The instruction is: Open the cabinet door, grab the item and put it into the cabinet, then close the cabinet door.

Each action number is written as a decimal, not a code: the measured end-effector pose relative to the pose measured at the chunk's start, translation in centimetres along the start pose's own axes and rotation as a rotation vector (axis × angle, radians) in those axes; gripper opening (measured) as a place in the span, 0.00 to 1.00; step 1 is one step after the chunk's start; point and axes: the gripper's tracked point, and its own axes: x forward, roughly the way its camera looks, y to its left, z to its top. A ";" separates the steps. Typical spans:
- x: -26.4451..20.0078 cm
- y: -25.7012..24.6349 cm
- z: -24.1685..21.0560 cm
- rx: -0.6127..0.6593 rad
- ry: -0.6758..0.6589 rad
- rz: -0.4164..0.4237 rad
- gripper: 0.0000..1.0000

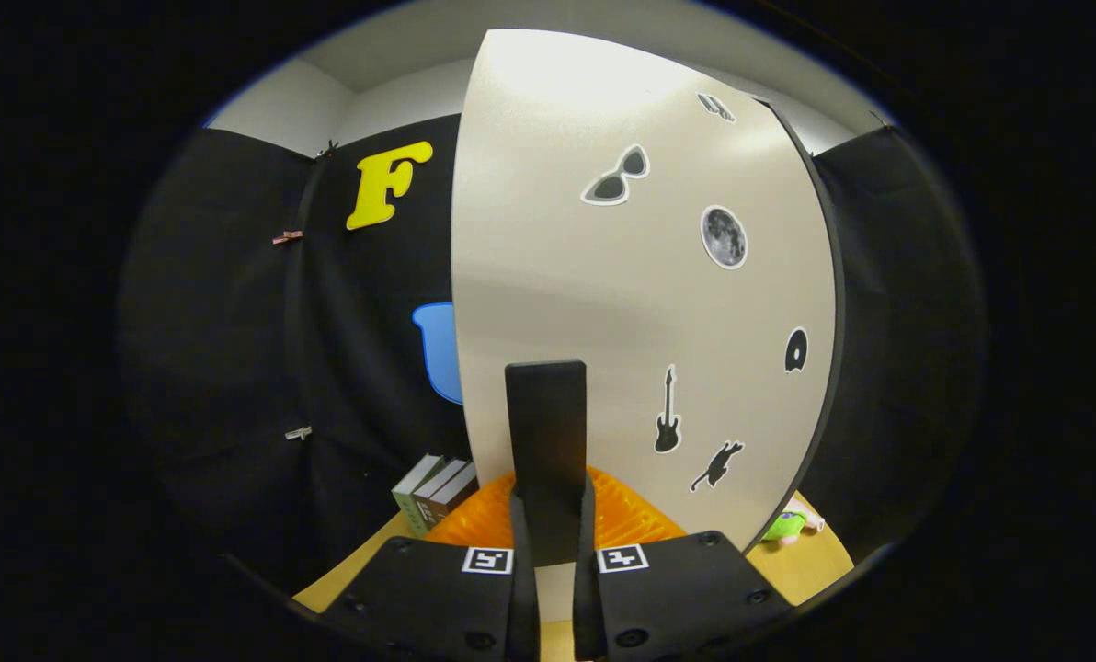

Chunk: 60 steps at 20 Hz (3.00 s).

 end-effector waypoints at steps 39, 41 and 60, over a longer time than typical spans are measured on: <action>-13.0 -16.4 0.7 0.058 -0.071 -0.357 0.14; -13.7 -17.9 1.1 0.051 -0.085 -0.402 0.12; -15.6 -11.0 2.6 -0.067 -0.192 -0.237 0.99</action>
